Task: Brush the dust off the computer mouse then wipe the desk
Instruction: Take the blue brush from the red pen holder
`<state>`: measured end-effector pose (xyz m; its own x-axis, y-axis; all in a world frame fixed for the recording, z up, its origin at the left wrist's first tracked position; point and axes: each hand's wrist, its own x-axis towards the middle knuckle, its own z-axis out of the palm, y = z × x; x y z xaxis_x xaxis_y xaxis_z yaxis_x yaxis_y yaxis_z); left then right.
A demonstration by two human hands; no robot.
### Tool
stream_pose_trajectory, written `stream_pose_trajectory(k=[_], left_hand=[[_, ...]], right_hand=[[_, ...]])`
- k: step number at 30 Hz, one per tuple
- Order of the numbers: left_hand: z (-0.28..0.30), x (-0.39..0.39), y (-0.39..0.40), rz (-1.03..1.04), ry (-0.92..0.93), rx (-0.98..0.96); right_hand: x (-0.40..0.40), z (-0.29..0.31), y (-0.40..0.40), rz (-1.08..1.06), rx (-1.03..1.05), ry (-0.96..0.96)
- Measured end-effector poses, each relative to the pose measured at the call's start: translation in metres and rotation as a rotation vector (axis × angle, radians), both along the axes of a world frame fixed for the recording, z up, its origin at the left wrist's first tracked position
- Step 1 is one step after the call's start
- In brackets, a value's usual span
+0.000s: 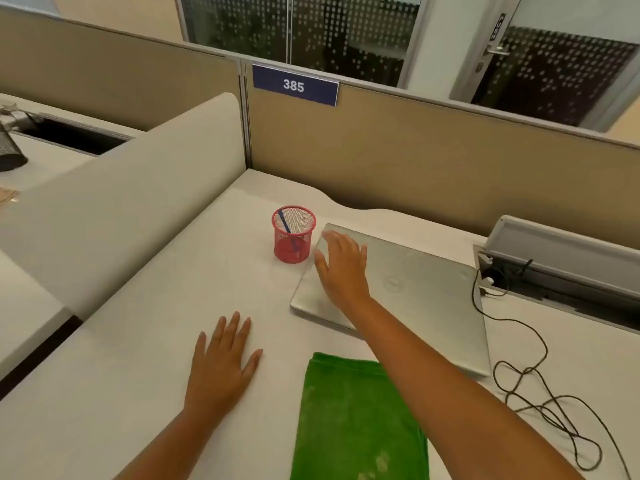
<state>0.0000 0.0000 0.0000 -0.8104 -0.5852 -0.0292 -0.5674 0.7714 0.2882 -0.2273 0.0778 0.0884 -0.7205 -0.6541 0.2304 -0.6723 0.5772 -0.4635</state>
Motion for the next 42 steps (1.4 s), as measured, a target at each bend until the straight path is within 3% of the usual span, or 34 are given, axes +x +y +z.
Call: stream_pose_trajectory(k=[3,8,14,28,33,39,42], left_hand=[[-0.004,0.000,-0.001,0.015,0.002,-0.089],[-0.005,-0.001,-0.001,0.011,0.017,-0.068],[-0.007,-0.001,-0.002,0.015,0.008,-0.072],[-0.007,0.001,-0.001,0.035,0.027,-0.086],[-0.007,0.001,-0.001,0.026,0.001,-0.108],[-0.007,0.001,-0.001,0.010,0.028,-0.088],[-0.006,0.000,-0.002,0.014,0.020,-0.091]], right_hand=[[-0.008,0.006,-0.032,0.048,0.020,0.003],[-0.017,0.001,-0.074,0.128,0.143,0.058],[-0.021,-0.005,-0.100,0.094,0.301,0.097],[-0.018,0.001,-0.116,0.000,0.366,0.066],[-0.018,0.008,-0.102,0.082,0.196,-0.045],[-0.009,0.032,-0.072,0.044,-0.558,-0.543],[-0.009,0.044,-0.052,-0.031,-0.724,-0.645]])
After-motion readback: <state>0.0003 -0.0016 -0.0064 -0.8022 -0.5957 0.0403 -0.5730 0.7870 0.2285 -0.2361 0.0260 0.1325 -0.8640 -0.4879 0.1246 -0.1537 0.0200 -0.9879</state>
